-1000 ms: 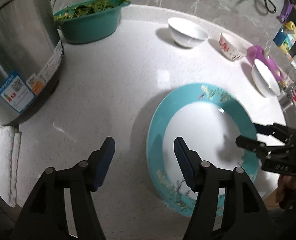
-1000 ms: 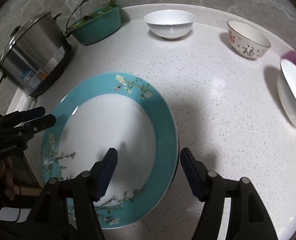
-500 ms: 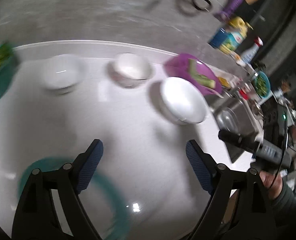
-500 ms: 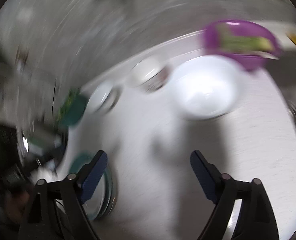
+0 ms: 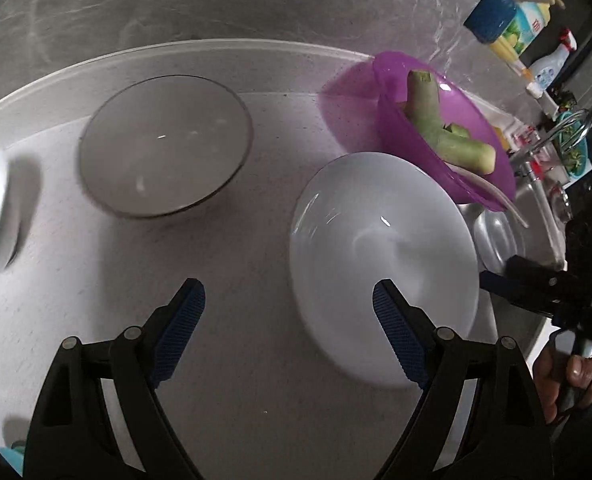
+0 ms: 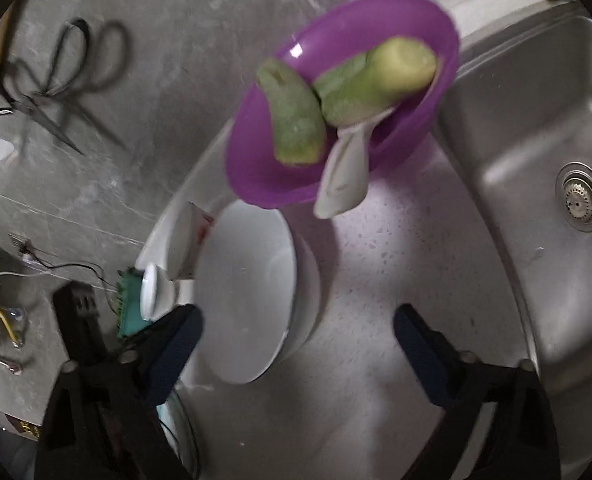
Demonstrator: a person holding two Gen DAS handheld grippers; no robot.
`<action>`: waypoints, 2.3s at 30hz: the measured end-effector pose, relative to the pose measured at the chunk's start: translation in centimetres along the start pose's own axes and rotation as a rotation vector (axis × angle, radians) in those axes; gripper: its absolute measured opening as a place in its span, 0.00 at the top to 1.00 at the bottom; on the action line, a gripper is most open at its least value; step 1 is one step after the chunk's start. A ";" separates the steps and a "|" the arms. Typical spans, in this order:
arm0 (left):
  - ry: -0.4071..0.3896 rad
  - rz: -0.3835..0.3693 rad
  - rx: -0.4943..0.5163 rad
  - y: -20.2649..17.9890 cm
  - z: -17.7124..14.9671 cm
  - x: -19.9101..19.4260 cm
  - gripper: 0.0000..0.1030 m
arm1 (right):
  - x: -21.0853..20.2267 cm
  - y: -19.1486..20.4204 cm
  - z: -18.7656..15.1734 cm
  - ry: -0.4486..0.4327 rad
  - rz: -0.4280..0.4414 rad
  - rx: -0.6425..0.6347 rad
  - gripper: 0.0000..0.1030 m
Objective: Organize plates and bowls
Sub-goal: 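Reach both grippers to the large white bowl and close on its rim, then carry the large white bowl across the counter and open both grippers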
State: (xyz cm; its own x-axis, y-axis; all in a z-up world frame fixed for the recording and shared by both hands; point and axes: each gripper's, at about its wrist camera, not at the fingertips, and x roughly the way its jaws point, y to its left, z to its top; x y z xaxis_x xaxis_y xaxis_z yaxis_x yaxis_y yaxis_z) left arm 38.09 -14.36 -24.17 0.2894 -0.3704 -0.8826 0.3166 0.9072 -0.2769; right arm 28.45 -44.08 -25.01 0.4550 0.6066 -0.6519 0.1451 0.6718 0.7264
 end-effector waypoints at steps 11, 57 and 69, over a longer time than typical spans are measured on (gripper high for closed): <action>0.086 0.039 0.022 -1.9 1.0 6.0 0.78 | 5.5 0.1 0.7 0.091 -0.034 -0.038 0.76; 0.080 0.093 -0.070 -5.0 -17.5 -2.9 0.78 | 0.5 2.9 -12.6 0.254 -0.112 -0.241 0.55; -0.239 0.038 -0.290 11.9 -9.5 -21.2 0.14 | -3.8 12.5 -3.2 0.021 0.021 -0.307 0.22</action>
State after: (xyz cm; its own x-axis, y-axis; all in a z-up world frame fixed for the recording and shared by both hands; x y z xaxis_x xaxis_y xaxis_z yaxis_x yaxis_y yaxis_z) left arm 27.12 6.21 -12.38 0.5091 -0.3405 -0.7905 0.0421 0.9272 -0.3722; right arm 25.69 -36.66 -14.16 0.4366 0.6280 -0.6442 -0.1378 0.7543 0.6419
